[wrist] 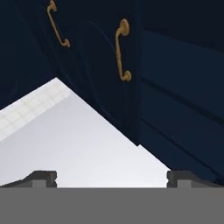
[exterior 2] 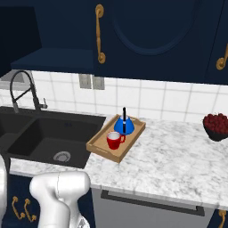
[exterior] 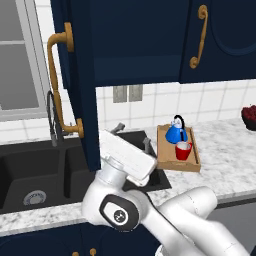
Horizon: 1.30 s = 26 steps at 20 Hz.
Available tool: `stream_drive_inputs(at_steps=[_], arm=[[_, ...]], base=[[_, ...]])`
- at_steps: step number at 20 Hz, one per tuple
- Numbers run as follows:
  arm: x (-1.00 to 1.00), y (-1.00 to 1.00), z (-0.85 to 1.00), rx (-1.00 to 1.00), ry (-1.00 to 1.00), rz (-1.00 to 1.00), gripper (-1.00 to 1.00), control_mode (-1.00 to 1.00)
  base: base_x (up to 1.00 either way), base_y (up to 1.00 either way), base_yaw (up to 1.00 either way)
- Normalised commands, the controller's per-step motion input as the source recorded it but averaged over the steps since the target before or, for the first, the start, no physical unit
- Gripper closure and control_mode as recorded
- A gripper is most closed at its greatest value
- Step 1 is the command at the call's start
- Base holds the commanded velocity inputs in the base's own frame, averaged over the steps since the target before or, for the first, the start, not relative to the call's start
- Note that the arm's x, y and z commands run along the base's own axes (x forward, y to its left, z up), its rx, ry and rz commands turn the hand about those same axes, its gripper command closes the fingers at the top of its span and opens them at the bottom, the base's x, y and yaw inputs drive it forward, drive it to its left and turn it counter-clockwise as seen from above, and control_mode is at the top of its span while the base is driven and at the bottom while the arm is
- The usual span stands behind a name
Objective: Pick the kettle from the counter and place it on the tray. Then pick the mug from the cabinet and place it on the tray. Then close the cabinet doors.
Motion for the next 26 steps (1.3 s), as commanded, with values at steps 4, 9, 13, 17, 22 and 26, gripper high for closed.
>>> stream_drive_inputs(at_steps=[4,9,13,17,22,26], arm=[[0.12,0.39,-0.23,0.00,0.11,0.18,-1.00,-1.00],[0.05,0.37,-0.20,0.00,0.02,0.17,-1.00,-1.00],[0.01,0.21,0.00,0.00,0.00,0.06,-1.00,-1.00],[0.00,0.22,0.10,0.00,0.00,0.00,-1.00,-1.00],[0.00,0.28,0.16,0.00,0.00,0.00,-1.00,-1.00],[0.00,0.37,0.06,0.00,0.00,0.00,-1.00,-1.00]], base=[[0.00,0.00,0.00],[0.00,0.00,0.00],[0.00,0.00,0.00],[0.00,0.00,0.00],[0.00,0.00,0.00],[0.00,0.00,0.00]])
